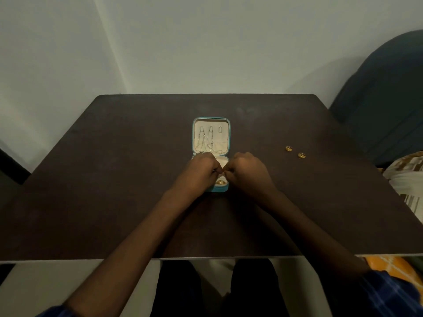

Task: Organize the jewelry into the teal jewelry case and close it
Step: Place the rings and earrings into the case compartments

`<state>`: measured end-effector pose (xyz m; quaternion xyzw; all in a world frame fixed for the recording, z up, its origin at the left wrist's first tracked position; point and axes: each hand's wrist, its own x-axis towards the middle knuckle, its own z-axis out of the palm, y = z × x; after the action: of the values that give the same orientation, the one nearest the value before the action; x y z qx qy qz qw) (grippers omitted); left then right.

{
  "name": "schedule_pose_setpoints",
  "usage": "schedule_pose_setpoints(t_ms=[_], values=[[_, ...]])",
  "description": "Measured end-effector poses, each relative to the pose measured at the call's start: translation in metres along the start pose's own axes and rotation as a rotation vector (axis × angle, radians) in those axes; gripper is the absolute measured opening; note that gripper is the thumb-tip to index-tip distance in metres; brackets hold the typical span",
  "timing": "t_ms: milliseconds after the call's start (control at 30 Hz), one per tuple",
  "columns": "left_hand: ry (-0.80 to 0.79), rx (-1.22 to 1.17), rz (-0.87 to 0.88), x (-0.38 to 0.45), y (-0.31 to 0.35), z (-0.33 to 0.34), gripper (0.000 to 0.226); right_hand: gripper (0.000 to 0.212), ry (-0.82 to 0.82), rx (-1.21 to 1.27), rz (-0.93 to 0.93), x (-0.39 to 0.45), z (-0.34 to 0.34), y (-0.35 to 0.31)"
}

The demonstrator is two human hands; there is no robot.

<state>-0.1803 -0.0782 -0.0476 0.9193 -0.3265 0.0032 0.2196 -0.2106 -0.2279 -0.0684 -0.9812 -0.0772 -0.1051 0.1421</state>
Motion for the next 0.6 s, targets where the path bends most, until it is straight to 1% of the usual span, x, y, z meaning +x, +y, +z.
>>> schedule_pose_setpoints(t_ms=[67, 167, 233, 300, 367, 433, 500, 600], values=[[0.003, -0.012, 0.007, -0.001, 0.0, -0.002, 0.017, 0.022, 0.038, 0.065, 0.021, -0.004, -0.001, 0.006], [0.107, -0.039, -0.024, -0.001, 0.005, 0.0, 0.029, 0.02, 0.159, 0.139, 0.202, -0.018, -0.011, 0.042], [0.17, -0.066, -0.048, 0.001, 0.009, 0.002, 0.034, 0.02, 0.25, 0.058, 0.346, -0.028, -0.02, 0.079], [0.211, -0.09, -0.058, 0.007, 0.016, 0.005, 0.034, 0.024, 0.311, -0.048, 0.479, -0.036, -0.029, 0.111], [0.236, -0.105, -0.065, 0.013, 0.021, 0.008, 0.032, 0.026, 0.317, -0.112, 0.569, -0.042, -0.034, 0.131], [0.238, -0.111, -0.061, 0.019, 0.026, 0.011, 0.029, 0.026, 0.265, -0.156, 0.606, -0.044, -0.036, 0.141], [0.243, -0.114, -0.057, 0.023, 0.03, 0.013, 0.028, 0.025, 0.205, -0.159, 0.601, -0.043, -0.034, 0.147], [0.283, -0.146, -0.074, 0.025, 0.03, 0.012, 0.026, 0.023, 0.196, -0.113, 0.569, -0.042, -0.031, 0.149]])
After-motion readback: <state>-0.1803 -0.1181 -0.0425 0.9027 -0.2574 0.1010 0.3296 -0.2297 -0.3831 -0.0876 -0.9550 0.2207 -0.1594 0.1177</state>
